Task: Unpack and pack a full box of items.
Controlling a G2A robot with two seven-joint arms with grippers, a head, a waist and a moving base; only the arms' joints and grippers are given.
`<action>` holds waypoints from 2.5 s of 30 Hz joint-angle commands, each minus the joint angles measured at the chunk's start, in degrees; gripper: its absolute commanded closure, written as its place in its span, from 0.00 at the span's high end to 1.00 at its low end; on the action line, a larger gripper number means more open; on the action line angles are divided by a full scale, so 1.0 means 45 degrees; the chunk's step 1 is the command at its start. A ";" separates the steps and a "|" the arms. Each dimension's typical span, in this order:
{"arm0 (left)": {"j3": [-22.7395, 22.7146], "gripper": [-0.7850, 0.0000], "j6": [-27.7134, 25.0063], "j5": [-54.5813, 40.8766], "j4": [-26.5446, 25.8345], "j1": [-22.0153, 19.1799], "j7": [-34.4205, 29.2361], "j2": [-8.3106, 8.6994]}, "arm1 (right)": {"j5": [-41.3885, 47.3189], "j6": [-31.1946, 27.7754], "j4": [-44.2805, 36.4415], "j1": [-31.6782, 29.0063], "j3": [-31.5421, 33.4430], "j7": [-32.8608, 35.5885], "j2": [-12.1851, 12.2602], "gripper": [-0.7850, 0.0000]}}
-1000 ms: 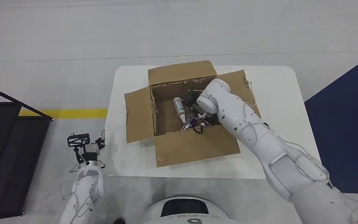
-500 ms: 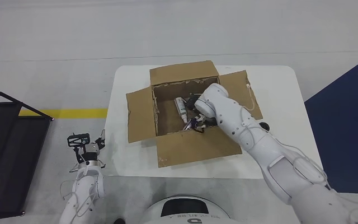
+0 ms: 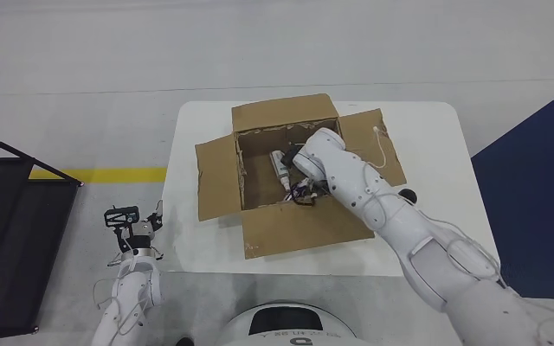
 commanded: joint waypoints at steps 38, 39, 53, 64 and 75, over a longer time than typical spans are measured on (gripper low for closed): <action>0.0000 1.00 0.0000 0.0000 0.0000 0.0000 0.0000 0.0000 | -0.0452 0.0760 0.0488 -0.0070 0.0540 0.0003 0.0036 0.41; 0.0000 1.00 0.0000 0.0000 0.0000 0.0000 0.0000 0.0000 | -0.0452 0.0760 0.0488 -0.0070 0.0540 0.0003 0.0036 0.41; 0.0000 1.00 0.0000 0.0000 0.0000 0.0000 0.0000 0.0000 | -0.0452 0.0760 0.0488 -0.0070 0.0540 0.0003 0.0036 0.41; 0.0000 1.00 0.0000 0.0000 0.0000 0.0000 0.0000 0.0000 | -0.0452 0.0760 0.0488 -0.0070 0.0540 0.0003 0.0036 0.41; 0.0000 1.00 0.0000 0.0000 0.0000 0.0000 0.0000 0.0000 | -0.0452 0.0760 0.0488 -0.0070 0.0540 0.0003 0.0036 0.41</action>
